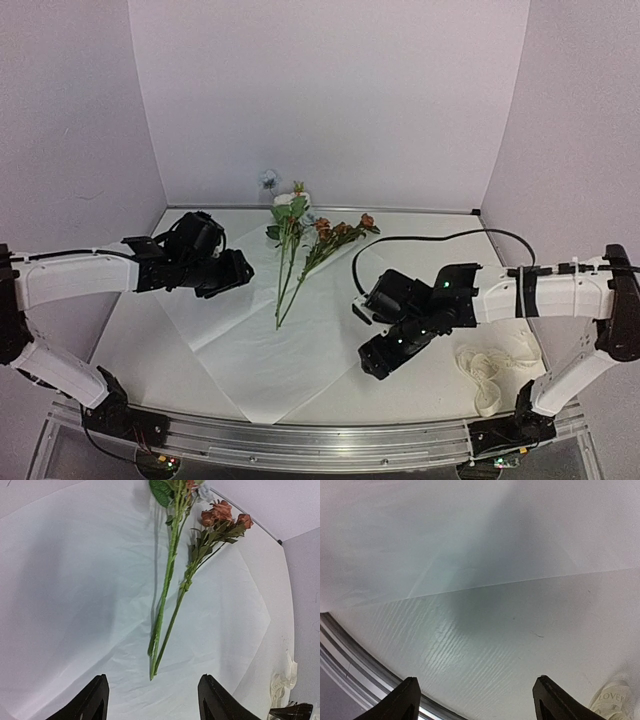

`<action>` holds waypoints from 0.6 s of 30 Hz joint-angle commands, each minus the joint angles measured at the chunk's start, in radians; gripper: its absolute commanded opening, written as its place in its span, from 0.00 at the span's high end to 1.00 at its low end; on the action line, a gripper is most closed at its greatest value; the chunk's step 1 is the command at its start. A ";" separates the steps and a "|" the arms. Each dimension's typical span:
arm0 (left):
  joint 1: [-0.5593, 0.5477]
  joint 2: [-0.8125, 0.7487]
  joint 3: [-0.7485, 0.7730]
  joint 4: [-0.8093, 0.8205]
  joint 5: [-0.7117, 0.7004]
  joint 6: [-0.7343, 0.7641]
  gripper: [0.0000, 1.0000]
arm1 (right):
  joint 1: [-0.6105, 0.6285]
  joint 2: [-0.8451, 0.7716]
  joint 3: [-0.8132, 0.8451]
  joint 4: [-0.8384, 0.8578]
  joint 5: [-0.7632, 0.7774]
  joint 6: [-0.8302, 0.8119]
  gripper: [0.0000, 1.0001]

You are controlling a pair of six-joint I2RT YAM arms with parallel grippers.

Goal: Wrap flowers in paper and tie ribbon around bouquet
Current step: Pick up the bottom corner of the flattened wrapping paper.

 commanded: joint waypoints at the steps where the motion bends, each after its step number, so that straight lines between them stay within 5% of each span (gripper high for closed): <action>1: 0.004 -0.176 -0.080 -0.094 -0.056 -0.101 0.36 | 0.175 0.085 0.035 0.090 0.182 -0.252 0.18; 9: 0.010 -0.338 -0.101 -0.192 -0.103 -0.130 0.35 | 0.393 0.313 0.154 0.182 0.424 -0.573 0.18; 18: 0.016 -0.372 -0.078 -0.245 -0.130 -0.121 0.35 | 0.463 0.453 0.248 0.285 0.525 -0.678 0.18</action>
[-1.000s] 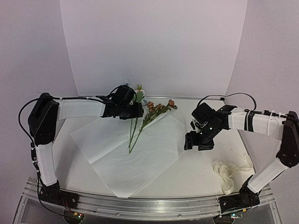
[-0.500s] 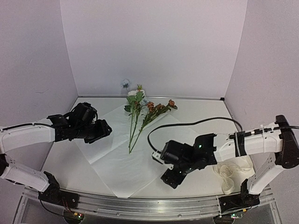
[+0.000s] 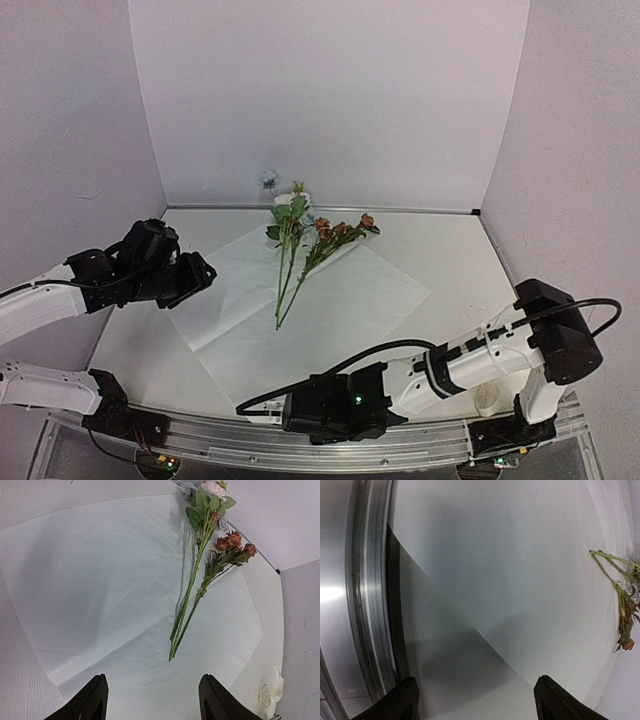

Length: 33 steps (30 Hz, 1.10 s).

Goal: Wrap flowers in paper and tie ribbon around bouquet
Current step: Pick up the bottom corner of the flattened wrapping paper.

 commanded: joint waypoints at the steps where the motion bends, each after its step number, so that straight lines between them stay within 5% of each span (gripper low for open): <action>1: 0.009 -0.024 0.029 -0.035 -0.036 -0.005 0.35 | 0.023 0.063 0.090 0.084 0.111 -0.093 0.18; 14: 0.032 -0.015 0.057 -0.062 -0.040 0.016 0.35 | 0.028 0.175 0.174 0.134 0.113 -0.147 0.30; 23: 0.044 0.002 0.064 -0.062 -0.033 0.024 0.36 | 0.028 0.221 0.189 0.184 0.123 -0.200 0.55; 33: 0.056 0.028 0.071 -0.055 -0.033 0.030 0.37 | 0.026 0.188 0.176 0.222 0.155 -0.212 0.98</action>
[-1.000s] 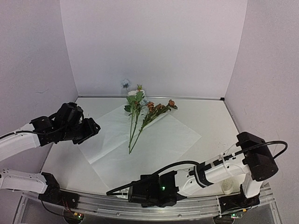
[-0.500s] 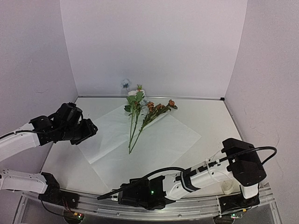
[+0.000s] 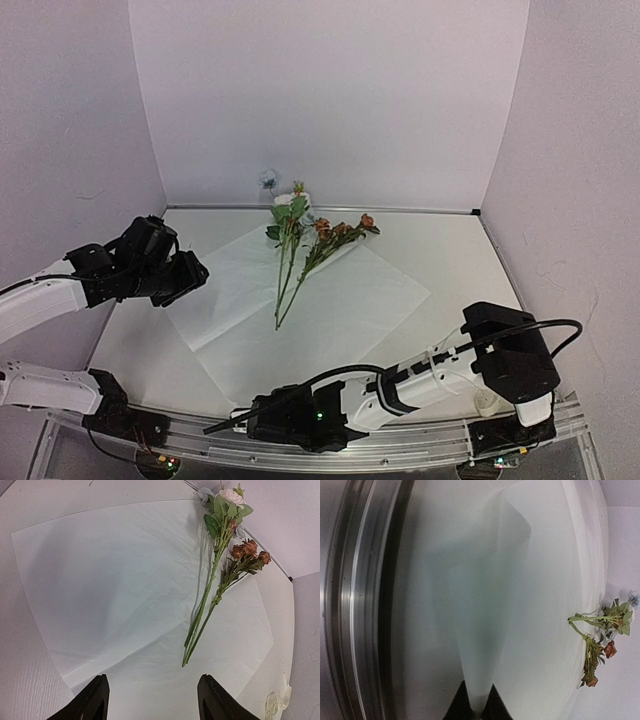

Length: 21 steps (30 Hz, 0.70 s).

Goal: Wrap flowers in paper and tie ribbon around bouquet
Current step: Pick up the bottom corner of the flattened wrapping paper.

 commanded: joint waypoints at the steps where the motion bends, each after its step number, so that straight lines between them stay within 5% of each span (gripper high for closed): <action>1: 0.011 0.016 0.049 0.007 -0.018 0.018 0.37 | 0.003 -0.038 0.007 0.027 0.024 0.016 1.00; 21: 0.024 0.018 0.066 0.029 0.053 0.067 0.37 | 0.004 -0.269 0.048 -0.340 -0.306 0.403 1.00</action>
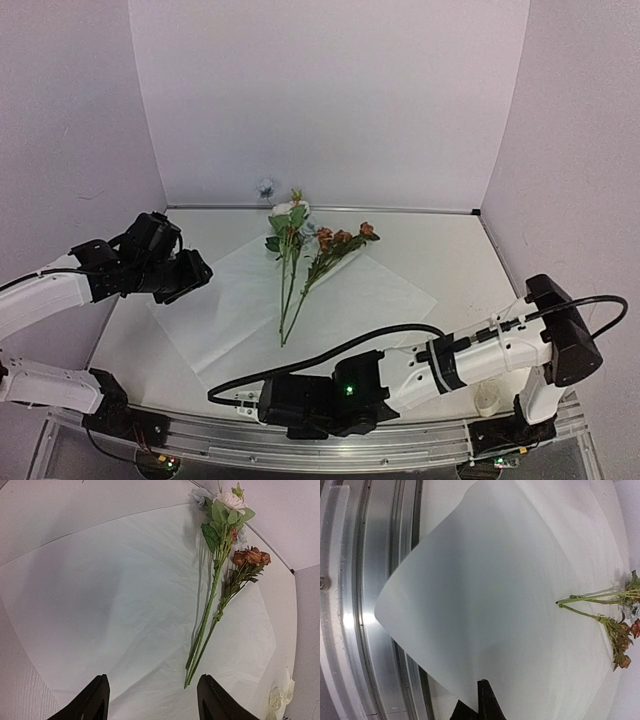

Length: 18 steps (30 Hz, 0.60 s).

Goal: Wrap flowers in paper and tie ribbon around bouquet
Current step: Pick up the bottom corner of the flattened wrapping paper, then fold the bottom corner of the flattened wrapping paper at the center of the board.

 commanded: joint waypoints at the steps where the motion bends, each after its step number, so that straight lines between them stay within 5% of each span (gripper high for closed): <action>1: 0.006 -0.032 0.040 0.018 0.010 0.025 0.37 | 0.002 -0.058 0.041 -0.106 -0.099 0.141 1.00; 18: 0.082 0.091 0.107 0.046 0.102 0.122 0.41 | -0.352 -0.004 0.281 -0.294 -0.273 0.297 1.00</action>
